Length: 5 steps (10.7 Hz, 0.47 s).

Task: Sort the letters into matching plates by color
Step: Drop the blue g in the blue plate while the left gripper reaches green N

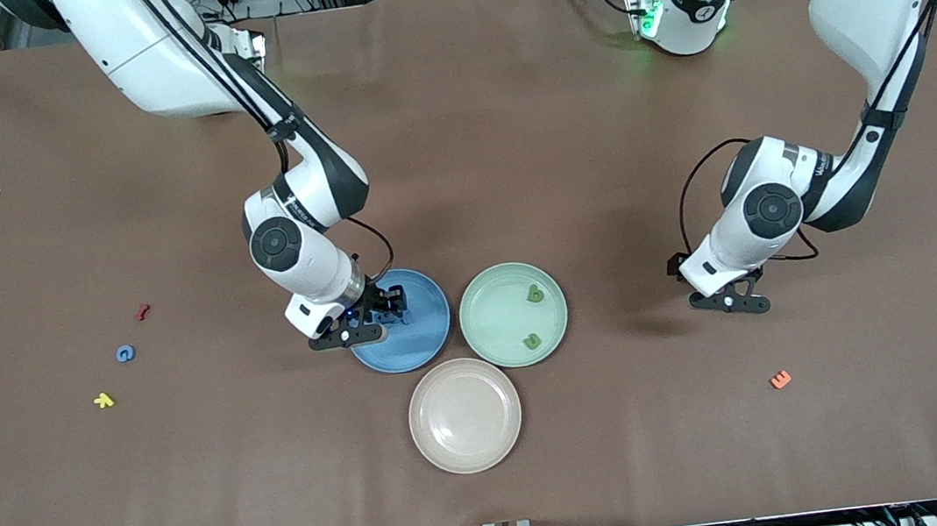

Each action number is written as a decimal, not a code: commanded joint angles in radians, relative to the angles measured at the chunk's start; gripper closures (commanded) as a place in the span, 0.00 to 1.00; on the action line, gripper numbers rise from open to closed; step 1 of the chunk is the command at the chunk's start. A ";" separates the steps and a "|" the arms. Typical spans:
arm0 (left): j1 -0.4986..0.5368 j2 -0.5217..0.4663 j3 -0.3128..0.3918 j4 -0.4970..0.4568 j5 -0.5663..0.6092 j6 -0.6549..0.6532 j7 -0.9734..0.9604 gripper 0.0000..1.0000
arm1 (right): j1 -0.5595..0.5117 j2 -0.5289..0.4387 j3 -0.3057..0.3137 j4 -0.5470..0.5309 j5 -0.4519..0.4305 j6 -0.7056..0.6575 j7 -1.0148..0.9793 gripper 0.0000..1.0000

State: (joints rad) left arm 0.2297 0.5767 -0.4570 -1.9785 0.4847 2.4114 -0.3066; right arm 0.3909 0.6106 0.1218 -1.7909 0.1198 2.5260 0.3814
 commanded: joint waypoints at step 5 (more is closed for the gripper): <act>0.066 -0.020 -0.038 -0.094 0.026 0.129 0.023 0.00 | -0.118 -0.058 -0.036 0.015 -0.003 -0.127 -0.033 0.00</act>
State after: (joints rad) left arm 0.2658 0.5767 -0.4782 -2.0449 0.4867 2.5142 -0.3005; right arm 0.3218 0.5940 0.1084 -1.7658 0.1188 2.4500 0.3586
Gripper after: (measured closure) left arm 0.000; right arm 0.000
